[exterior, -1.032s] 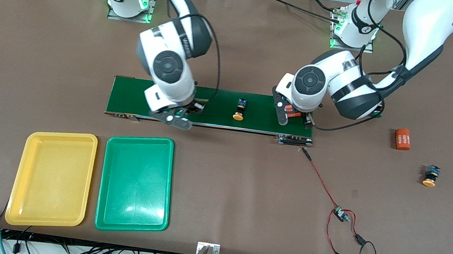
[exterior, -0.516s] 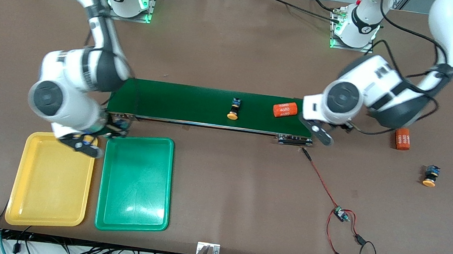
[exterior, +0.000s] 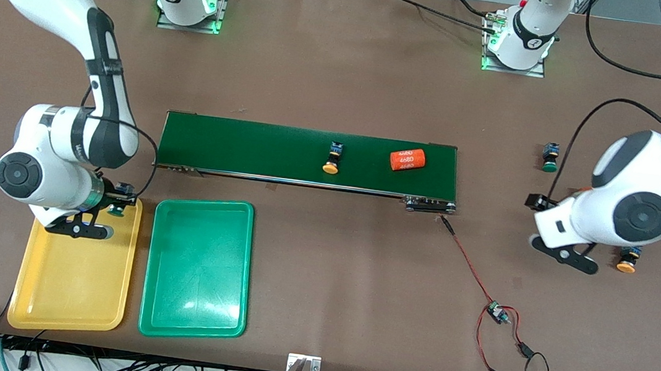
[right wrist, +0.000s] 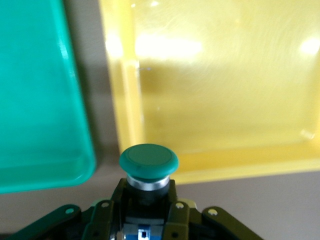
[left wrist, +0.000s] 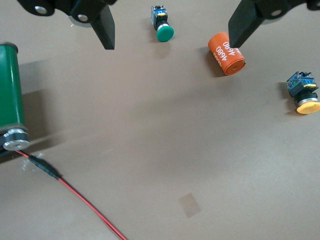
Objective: Sort buttons by color to trays
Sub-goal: 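Drop the green button into the green tray while the left gripper reaches another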
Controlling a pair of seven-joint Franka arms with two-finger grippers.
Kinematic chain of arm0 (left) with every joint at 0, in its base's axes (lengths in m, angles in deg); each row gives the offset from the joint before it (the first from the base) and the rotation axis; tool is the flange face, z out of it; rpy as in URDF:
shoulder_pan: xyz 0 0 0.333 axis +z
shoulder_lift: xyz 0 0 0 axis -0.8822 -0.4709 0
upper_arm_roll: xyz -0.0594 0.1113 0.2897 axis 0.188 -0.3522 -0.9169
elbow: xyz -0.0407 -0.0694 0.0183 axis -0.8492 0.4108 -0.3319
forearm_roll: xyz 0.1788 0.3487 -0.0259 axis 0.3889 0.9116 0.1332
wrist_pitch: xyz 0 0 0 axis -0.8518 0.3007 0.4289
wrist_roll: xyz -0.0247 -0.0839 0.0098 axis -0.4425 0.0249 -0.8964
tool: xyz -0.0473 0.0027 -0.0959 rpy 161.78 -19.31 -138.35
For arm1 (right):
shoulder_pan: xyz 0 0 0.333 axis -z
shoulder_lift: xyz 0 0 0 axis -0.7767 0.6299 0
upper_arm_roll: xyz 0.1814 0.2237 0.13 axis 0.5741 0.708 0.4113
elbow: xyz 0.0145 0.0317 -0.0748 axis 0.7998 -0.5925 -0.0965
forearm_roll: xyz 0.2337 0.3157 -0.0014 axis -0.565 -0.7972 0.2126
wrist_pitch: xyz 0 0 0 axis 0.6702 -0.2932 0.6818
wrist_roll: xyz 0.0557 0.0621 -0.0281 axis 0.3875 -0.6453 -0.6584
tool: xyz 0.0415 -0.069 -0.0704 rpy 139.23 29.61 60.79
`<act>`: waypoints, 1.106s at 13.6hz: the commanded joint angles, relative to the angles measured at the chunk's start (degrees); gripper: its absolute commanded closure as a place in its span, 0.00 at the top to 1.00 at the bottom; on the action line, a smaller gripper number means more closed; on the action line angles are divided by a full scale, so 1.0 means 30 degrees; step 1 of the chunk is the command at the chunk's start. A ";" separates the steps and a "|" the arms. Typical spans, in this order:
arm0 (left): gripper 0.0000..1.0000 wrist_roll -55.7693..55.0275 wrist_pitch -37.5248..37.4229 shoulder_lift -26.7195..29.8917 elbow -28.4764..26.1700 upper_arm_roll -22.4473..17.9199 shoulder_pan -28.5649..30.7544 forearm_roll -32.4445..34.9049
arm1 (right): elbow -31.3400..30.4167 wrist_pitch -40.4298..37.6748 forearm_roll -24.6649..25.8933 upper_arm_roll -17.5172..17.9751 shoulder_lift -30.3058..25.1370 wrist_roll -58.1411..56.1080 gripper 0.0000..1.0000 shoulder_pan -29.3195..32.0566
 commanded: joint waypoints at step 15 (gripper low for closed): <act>1.00 0.2446 0.5895 0.5882 -0.6417 -1.0872 -0.3080 -0.6205 | 0.1606 0.2369 0.0034 0.1415 0.1194 -0.1634 0.00 -0.0339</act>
